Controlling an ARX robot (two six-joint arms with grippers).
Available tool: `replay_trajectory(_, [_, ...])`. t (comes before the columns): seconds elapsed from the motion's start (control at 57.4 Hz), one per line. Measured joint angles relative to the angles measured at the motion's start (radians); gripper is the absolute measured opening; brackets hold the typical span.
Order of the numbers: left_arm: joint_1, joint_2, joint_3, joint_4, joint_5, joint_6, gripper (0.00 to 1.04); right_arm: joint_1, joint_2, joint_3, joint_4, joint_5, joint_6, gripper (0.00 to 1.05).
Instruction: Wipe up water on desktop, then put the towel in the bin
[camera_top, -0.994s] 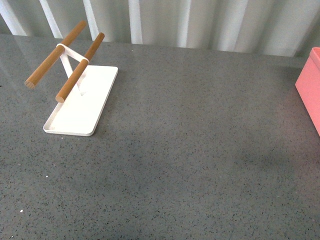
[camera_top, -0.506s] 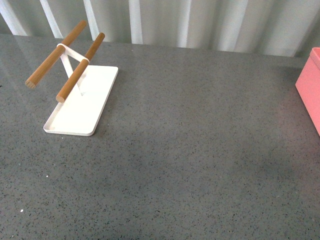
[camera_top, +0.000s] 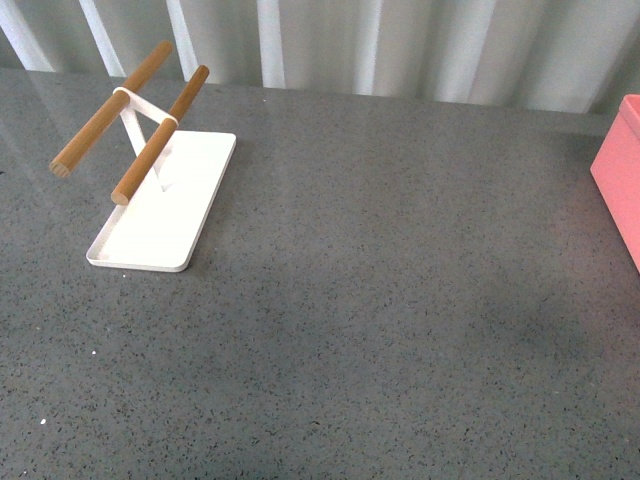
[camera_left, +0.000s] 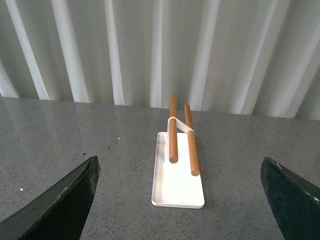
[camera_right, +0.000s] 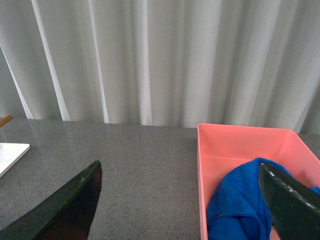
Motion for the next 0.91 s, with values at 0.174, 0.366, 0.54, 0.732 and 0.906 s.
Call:
replay_trajectory(0.174, [0.000, 0.000, 0.000, 0.000, 0.000, 0.000, 0.98, 0.000, 0.000, 0.000, 0.000, 0.000, 0.001, 0.98])
replay_trajectory(0.366, [0.000, 0.000, 0.000, 0.000, 0.000, 0.000, 0.98, 0.000, 0.000, 0.000, 0.000, 0.000, 0.001, 0.98])
replay_trajectory(0.54, [0.000, 0.000, 0.000, 0.000, 0.000, 0.000, 0.98, 0.000, 0.000, 0.000, 0.000, 0.000, 0.001, 0.98])
replay_trajectory(0.732, [0.000, 0.000, 0.000, 0.000, 0.000, 0.000, 0.98, 0.000, 0.000, 0.000, 0.000, 0.000, 0.001, 0.98])
replay_trajectory(0.906, [0.000, 0.000, 0.000, 0.000, 0.000, 0.000, 0.98, 0.000, 0.000, 0.000, 0.000, 0.000, 0.001, 0.98])
